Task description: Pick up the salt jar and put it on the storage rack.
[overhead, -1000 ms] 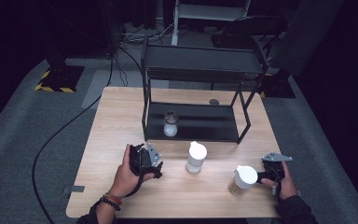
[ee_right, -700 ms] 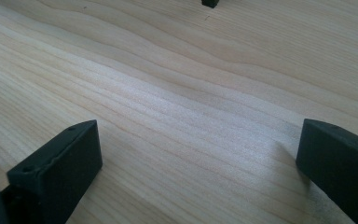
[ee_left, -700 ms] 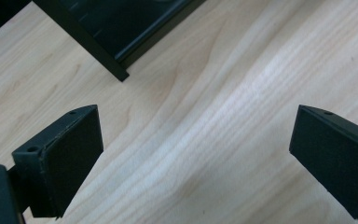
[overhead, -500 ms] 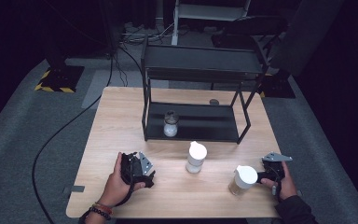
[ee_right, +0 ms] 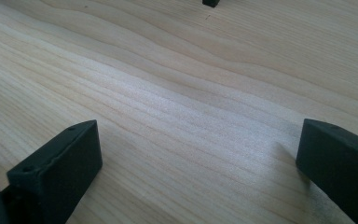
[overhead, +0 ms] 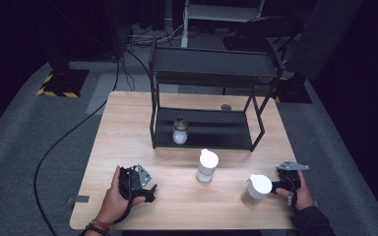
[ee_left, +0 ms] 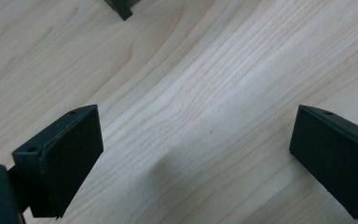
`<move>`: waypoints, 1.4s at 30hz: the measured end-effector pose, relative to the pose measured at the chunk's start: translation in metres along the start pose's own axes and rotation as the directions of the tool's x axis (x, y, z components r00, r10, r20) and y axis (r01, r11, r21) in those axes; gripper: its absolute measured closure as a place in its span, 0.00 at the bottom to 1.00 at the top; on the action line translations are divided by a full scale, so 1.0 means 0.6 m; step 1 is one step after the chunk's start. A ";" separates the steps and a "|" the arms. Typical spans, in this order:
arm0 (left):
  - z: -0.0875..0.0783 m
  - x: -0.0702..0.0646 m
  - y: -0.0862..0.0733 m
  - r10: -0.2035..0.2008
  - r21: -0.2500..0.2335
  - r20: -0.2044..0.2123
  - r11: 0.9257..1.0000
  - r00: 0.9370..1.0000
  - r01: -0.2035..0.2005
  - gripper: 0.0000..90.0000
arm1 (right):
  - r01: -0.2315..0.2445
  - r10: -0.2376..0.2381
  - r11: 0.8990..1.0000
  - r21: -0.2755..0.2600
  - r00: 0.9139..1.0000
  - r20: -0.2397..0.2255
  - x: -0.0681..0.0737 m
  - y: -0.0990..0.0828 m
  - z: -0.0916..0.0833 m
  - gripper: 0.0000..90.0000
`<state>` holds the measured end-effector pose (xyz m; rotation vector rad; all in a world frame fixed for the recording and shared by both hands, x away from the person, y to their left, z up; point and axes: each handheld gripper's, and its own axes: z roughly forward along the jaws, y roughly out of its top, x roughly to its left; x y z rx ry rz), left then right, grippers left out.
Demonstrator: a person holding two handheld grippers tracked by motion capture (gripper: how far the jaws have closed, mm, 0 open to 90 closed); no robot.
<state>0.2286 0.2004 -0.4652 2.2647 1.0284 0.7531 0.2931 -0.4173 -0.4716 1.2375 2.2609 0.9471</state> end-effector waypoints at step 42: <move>0.002 0.087 -0.058 -0.194 0.005 0.193 0.980 0.962 0.197 0.01 | 0.002 -0.002 1.000 0.000 1.000 -0.001 0.000 0.000 0.000 0.00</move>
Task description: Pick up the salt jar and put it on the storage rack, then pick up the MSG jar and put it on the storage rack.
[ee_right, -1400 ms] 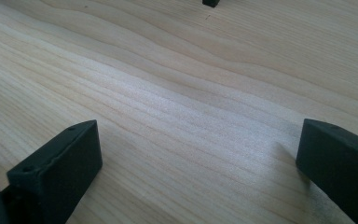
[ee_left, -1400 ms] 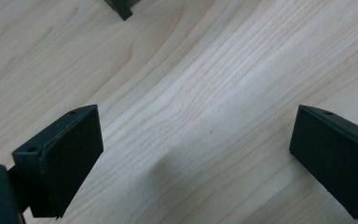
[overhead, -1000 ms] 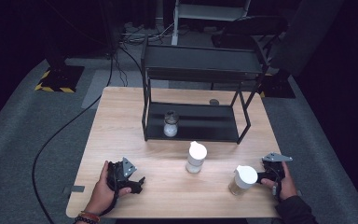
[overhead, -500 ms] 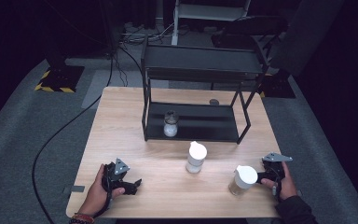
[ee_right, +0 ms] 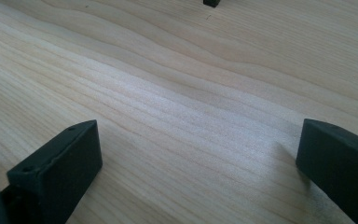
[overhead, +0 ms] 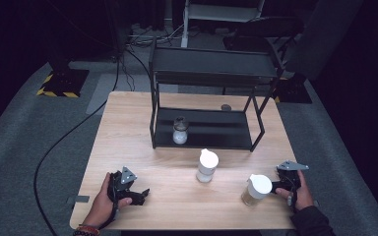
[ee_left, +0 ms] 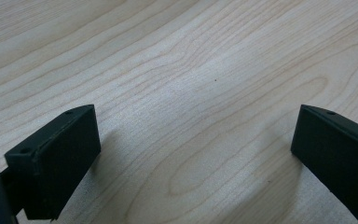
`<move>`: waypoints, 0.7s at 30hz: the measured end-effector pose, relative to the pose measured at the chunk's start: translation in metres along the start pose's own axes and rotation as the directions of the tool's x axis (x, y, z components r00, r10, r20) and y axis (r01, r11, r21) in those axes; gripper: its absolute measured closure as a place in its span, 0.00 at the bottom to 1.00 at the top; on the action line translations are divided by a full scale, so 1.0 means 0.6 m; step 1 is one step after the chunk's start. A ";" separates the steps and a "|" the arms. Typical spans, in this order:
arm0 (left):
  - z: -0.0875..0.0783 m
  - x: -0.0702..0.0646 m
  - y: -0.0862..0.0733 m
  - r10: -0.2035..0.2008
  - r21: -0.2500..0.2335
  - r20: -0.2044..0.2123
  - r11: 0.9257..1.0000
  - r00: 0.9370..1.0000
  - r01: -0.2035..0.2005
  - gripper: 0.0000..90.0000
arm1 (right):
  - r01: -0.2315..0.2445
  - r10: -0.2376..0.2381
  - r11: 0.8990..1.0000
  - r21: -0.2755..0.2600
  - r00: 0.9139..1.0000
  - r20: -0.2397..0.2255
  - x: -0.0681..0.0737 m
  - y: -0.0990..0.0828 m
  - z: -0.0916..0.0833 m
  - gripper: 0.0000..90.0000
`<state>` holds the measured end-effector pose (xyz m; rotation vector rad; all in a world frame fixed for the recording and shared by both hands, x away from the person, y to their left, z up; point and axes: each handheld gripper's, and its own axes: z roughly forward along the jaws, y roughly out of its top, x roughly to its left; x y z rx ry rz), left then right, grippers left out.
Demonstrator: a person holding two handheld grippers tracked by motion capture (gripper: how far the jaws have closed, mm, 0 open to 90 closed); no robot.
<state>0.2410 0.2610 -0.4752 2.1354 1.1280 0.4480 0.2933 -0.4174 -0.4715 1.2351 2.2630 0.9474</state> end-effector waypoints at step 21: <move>-0.001 -0.002 -0.002 -0.005 -0.001 -0.003 1.000 1.000 0.005 0.01 | 0.007 -0.007 1.000 0.000 1.000 -0.006 0.000 -0.001 -0.001 0.00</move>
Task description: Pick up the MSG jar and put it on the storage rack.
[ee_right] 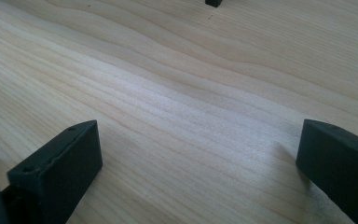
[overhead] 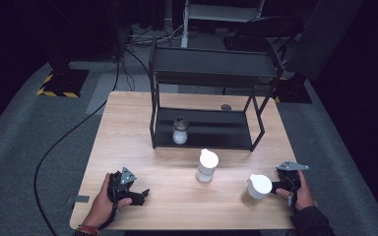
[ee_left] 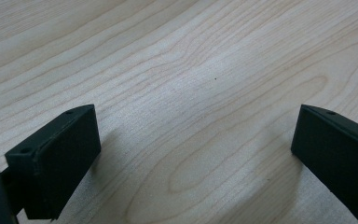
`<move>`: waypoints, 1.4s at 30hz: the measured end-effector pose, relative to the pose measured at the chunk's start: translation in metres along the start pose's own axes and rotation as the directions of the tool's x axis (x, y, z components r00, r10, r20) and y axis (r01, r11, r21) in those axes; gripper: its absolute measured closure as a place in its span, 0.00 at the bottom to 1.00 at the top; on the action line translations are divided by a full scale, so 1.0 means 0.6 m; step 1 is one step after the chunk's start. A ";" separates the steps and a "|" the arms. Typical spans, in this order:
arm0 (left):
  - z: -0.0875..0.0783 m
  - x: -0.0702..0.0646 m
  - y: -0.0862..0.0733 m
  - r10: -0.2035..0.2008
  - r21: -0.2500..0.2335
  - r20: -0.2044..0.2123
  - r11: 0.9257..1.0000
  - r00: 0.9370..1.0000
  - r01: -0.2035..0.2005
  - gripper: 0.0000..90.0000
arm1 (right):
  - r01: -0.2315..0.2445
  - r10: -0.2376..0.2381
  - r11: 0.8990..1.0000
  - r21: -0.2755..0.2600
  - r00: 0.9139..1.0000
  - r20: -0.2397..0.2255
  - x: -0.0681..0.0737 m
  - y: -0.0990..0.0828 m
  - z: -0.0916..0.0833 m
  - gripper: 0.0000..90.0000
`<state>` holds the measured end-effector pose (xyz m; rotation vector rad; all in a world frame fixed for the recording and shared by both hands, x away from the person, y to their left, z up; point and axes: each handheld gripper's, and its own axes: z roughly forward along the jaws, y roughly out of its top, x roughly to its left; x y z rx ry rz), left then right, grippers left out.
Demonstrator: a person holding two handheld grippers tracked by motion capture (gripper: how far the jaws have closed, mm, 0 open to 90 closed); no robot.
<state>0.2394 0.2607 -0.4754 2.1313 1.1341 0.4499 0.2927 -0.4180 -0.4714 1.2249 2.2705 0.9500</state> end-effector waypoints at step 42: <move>0.000 0.000 0.000 0.000 0.000 0.001 1.000 1.000 0.000 0.01 | 0.098 -0.107 0.988 -0.121 0.992 -0.068 0.023 0.099 -0.130 0.03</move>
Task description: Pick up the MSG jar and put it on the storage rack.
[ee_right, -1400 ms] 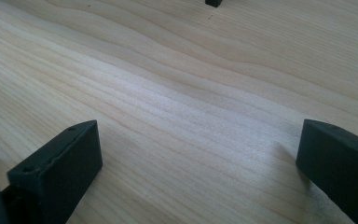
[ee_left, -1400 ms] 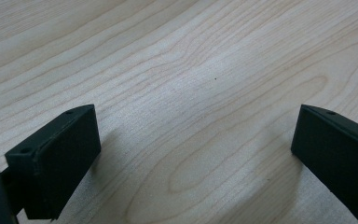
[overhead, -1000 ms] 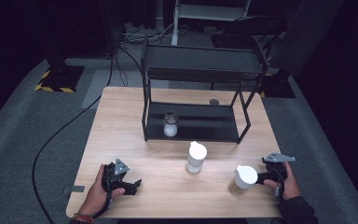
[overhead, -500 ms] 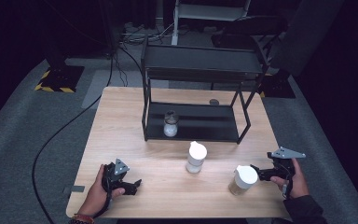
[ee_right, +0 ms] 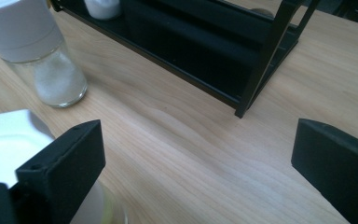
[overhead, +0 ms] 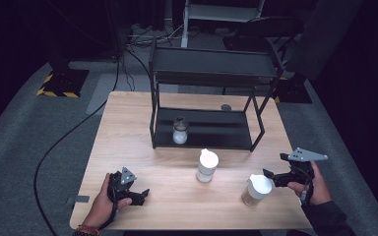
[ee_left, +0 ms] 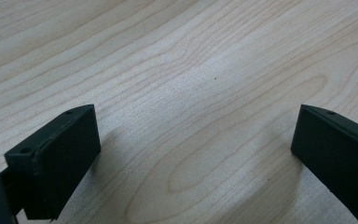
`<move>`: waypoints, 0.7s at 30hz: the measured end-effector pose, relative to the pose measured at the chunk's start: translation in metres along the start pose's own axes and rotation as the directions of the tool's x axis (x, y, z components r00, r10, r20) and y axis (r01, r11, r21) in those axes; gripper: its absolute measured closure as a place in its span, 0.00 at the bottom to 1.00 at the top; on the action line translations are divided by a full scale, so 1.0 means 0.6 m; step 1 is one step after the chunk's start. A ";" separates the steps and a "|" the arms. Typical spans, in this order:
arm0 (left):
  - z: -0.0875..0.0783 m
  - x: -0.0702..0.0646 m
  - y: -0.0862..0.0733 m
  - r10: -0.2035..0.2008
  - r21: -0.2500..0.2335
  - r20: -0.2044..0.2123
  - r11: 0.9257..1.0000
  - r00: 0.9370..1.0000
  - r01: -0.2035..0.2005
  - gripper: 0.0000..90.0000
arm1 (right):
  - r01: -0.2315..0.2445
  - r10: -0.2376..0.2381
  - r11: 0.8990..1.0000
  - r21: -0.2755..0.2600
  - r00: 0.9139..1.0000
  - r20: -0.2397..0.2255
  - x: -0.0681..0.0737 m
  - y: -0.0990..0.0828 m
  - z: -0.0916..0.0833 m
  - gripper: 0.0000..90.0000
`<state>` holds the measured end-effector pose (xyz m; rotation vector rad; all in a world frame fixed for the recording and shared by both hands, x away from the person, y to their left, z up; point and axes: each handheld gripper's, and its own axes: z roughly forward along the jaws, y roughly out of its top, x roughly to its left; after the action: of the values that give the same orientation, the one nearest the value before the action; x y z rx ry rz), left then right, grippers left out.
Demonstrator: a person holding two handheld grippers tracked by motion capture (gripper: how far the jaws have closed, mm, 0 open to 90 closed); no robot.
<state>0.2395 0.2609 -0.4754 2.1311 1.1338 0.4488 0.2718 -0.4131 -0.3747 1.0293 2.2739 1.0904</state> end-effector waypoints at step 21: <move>0.000 0.000 0.000 0.000 0.000 0.000 1.000 1.000 0.000 0.01 | 0.087 -0.088 0.996 -0.014 0.991 -0.105 0.017 0.080 0.021 0.02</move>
<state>0.2395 0.2609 -0.4754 2.1310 1.1339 0.4487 0.2944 -0.3787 -0.3448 0.8789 2.3706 1.1431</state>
